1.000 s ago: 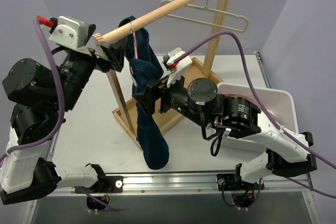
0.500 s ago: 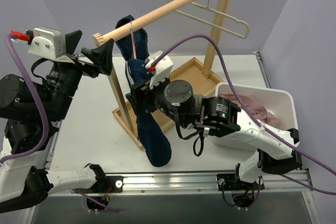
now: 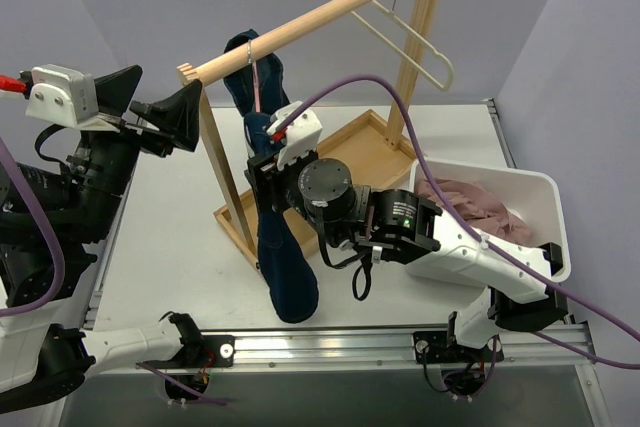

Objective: Remove the skirt from the hanger

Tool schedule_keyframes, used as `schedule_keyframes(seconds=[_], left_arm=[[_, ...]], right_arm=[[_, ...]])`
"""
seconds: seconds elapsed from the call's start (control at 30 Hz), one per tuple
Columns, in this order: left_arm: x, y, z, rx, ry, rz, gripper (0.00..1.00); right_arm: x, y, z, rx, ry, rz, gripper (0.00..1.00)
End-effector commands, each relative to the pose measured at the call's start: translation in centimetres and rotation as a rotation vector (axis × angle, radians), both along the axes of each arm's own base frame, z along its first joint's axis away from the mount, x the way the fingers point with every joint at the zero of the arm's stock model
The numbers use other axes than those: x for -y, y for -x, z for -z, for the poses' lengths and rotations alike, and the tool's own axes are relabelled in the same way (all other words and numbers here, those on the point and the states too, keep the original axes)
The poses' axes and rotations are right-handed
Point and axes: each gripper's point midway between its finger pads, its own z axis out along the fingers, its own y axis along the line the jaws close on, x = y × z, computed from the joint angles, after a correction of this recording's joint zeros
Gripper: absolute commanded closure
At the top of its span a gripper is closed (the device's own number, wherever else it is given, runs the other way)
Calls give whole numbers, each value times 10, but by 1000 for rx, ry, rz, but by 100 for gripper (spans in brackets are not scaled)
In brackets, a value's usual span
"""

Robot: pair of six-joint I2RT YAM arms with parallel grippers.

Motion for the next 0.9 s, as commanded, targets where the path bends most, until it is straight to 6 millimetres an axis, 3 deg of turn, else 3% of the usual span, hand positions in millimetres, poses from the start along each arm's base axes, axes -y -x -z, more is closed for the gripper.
schedule_keyframes(seconds=[0.0,0.4,0.5,0.87], left_arm=[[0,0,-4,4,38,3,6],[5,-2,3,-12,45,17,6],[4,-1,3,-11,45,19,6],[9,-2,8,-23,32,35,6]], right_arm=[[10,-3,-22,48,-59,48,51],[16,-16,-15,50,-55,172,66],[19,-19,-12,45,-55,207,75],[19,-21,-5,38,-47,226,79]])
